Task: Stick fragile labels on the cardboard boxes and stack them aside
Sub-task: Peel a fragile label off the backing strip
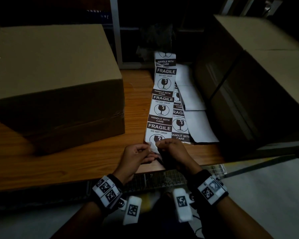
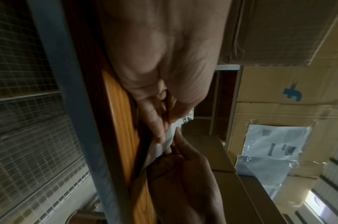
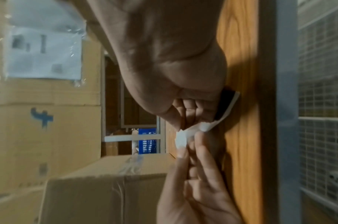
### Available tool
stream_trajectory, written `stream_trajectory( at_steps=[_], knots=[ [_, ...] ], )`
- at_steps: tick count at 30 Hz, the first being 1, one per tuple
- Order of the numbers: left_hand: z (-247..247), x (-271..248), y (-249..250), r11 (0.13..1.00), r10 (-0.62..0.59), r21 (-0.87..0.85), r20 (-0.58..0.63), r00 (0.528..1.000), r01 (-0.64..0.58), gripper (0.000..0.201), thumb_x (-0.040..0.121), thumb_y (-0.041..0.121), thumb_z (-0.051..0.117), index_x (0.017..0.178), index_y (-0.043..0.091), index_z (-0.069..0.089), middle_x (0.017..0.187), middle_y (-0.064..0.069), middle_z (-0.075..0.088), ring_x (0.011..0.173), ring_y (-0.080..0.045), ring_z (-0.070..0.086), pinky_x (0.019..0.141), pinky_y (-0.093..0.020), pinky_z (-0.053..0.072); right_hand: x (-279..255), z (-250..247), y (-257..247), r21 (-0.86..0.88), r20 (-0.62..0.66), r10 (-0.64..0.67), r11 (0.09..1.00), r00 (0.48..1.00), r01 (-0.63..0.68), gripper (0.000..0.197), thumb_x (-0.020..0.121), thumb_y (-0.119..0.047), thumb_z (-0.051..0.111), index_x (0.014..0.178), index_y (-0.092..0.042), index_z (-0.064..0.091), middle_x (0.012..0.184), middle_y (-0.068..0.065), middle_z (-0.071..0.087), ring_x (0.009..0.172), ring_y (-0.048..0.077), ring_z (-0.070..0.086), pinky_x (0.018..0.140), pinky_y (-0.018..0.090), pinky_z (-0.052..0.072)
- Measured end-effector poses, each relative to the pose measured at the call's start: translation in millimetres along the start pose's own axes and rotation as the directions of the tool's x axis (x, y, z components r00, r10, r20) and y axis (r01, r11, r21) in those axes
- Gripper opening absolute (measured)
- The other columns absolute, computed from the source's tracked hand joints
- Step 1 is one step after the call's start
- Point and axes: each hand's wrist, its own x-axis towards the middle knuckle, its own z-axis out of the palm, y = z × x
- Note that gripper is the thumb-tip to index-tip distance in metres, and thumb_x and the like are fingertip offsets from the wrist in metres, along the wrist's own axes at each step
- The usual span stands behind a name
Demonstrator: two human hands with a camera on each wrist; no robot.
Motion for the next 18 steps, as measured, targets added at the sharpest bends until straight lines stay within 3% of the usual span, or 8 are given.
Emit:
stream_trajectory(
  at_steps=[3,5,8,10,12,14,18],
  knots=[
    [-2,-1,0,0.999,-0.009,-0.035,-0.004,1.0,0.009,0.012,0.094,0.0,0.057,0.101,-0.008,0.062,0.093,-0.027,0.071,0.082,-0.025,0.073,0.071,-0.022,0.059,-1,0,-2,0.042,0.022,0.023,0.999,0.999,-0.024,0.022,0.089,0.008,0.053,0.069,-0.003,0.053,0.052,0.006,0.039,0.048,0.014,0.04,0.055,0.025,0.04],
    [-3,-1,0,0.998,-0.015,-0.061,-0.016,1.0,0.014,0.011,0.094,0.0,0.056,0.1,-0.007,0.061,0.091,-0.026,0.071,0.084,-0.027,0.073,0.072,-0.023,0.059,-2,0,-3,-0.025,0.035,-0.066,0.997,0.997,0.067,0.028,0.089,0.004,0.056,0.062,-0.003,0.051,0.048,0.004,0.038,0.043,0.012,0.037,0.051,0.024,0.033],
    [-4,1,1,0.995,-0.014,-0.097,-0.045,0.999,0.009,0.007,0.095,0.0,0.055,0.095,-0.003,0.062,0.089,-0.022,0.071,0.084,-0.027,0.073,0.075,-0.027,0.059,-7,-2,-2,-0.087,0.153,-0.2,0.973,0.968,0.215,0.039,0.092,-0.022,0.065,0.057,-0.009,0.051,0.051,0.001,0.037,0.045,0.011,0.033,0.049,0.024,0.024],
    [-4,1,2,0.994,-0.002,-0.107,-0.038,0.999,-0.002,0.009,0.094,0.001,0.056,0.094,-0.004,0.064,0.09,-0.019,0.073,0.084,-0.026,0.072,0.076,-0.029,0.059,-12,-3,-3,-0.278,0.185,-0.289,0.901,0.939,0.332,0.037,0.092,-0.032,0.067,0.064,-0.008,0.064,0.054,-0.003,0.052,0.049,0.01,0.047,0.051,0.022,0.035],
    [-4,0,2,0.994,0.009,-0.106,-0.019,1.0,-0.011,0.011,0.094,0.003,0.057,0.095,-0.005,0.065,0.093,-0.018,0.073,0.086,-0.025,0.072,0.079,-0.031,0.059,-11,-4,3,-0.477,0.187,-0.419,0.752,0.889,0.455,0.023,0.09,-0.03,0.069,0.077,-0.013,0.076,0.061,-0.007,0.068,0.056,0.004,0.062,0.057,0.02,0.047],
    [-5,1,1,0.996,0.011,-0.086,-0.025,1.0,-0.013,0.01,0.094,0.003,0.057,0.094,-0.003,0.065,0.094,-0.016,0.073,0.088,-0.024,0.072,0.08,-0.032,0.059,-6,-5,11,-0.546,0.156,-0.513,0.667,0.844,0.507,0.014,0.088,-0.027,0.072,0.085,-0.015,0.079,0.072,-0.005,0.074,0.068,0.005,0.069,0.065,0.025,0.054],
    [-6,1,-1,0.997,0.003,-0.076,-0.031,1.0,-0.005,0.007,0.093,0.0,0.057,0.095,-0.003,0.063,0.09,-0.015,0.07,0.083,-0.022,0.071,0.077,-0.028,0.059,0,-6,17,-0.457,0.081,-0.473,0.764,0.877,0.455,0.014,0.09,-0.014,0.069,0.078,-0.011,0.076,0.065,-0.01,0.07,0.061,-0.001,0.061,0.063,0.018,0.047]
  ],
)
